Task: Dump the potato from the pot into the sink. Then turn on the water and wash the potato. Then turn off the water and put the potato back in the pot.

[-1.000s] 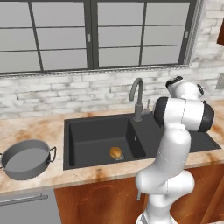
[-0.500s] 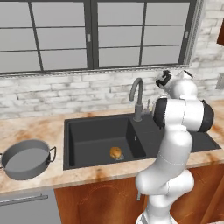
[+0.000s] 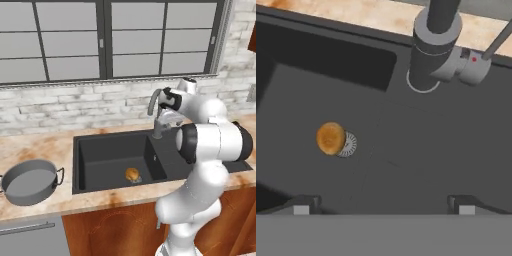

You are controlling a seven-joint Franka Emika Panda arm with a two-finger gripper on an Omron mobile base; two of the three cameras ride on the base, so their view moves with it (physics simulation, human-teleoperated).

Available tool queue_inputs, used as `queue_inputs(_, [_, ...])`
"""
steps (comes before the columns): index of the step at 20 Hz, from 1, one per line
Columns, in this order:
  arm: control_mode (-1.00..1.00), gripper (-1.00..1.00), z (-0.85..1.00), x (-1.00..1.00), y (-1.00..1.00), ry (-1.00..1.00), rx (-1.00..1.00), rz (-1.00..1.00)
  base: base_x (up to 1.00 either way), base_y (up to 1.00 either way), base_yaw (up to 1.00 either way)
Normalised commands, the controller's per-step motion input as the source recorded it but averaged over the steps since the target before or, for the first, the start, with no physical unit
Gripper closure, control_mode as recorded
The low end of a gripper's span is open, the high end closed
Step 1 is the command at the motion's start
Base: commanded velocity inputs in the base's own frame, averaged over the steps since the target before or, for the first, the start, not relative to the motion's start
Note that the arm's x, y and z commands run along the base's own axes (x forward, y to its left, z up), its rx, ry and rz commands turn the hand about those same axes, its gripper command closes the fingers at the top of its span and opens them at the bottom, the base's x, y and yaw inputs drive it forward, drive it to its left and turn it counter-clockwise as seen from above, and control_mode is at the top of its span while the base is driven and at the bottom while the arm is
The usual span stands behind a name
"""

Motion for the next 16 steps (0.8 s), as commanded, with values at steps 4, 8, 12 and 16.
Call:
queue_inputs(4, [-1.00, -1.00, 0.29, -0.12, 0.89, 0.16, -0.22, -0.16, 0.00, 0.00, 0.00])
queue_inputs(8, [-1.00, -1.00, 0.01, -0.06, 0.56, 0.30, -0.05, -0.09, 0.00, 0.00, 0.00])
queue_inputs(12, [-1.00, -1.00, -0.27, 0.00, 0.86, 0.12, -0.03, -0.15, 0.00, 0.00, 0.00])
queue_inputs(16, [-1.00, -1.00, -0.41, 0.03, 0.66, 0.02, 0.01, -0.24, 0.00, 0.00, 0.00])
